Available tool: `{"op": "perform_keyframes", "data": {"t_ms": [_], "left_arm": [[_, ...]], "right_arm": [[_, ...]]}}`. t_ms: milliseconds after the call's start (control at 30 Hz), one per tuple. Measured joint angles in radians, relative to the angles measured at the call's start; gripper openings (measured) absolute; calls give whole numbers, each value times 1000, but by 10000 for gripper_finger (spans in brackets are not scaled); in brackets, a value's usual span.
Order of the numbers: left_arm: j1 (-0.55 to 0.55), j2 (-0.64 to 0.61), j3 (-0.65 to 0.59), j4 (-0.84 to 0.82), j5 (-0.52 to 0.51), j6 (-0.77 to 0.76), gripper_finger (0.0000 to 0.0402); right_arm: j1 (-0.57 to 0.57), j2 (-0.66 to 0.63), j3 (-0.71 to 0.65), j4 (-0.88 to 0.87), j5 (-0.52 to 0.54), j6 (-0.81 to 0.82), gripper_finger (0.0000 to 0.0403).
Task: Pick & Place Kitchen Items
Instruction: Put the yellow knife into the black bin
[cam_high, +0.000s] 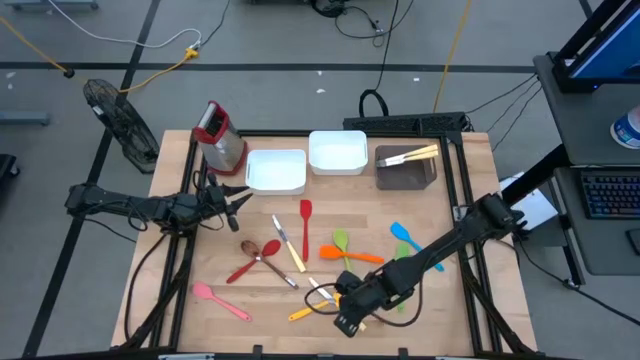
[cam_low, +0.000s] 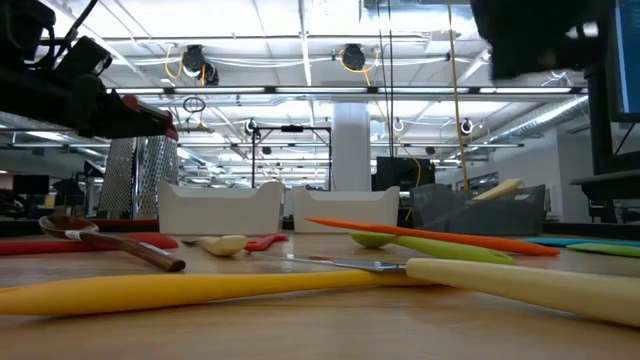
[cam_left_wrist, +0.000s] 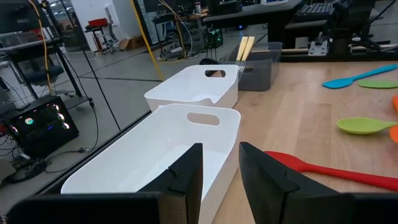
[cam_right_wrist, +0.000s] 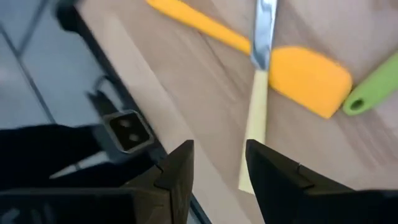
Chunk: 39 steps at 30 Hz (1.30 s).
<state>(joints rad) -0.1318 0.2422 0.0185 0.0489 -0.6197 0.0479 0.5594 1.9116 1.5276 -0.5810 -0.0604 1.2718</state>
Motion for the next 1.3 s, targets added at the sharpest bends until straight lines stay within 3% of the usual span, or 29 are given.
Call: {"op": "perform_keyframes", "data": {"t_ms": [800, 1300], "left_arm": [[0, 0, 0, 0, 0, 1, 106], [0, 0, 0, 0, 0, 1, 106]], "right_arm": [[5, 115, 1, 69, 59, 33, 141], [10, 149, 0, 14, 87, 52, 141]]}}
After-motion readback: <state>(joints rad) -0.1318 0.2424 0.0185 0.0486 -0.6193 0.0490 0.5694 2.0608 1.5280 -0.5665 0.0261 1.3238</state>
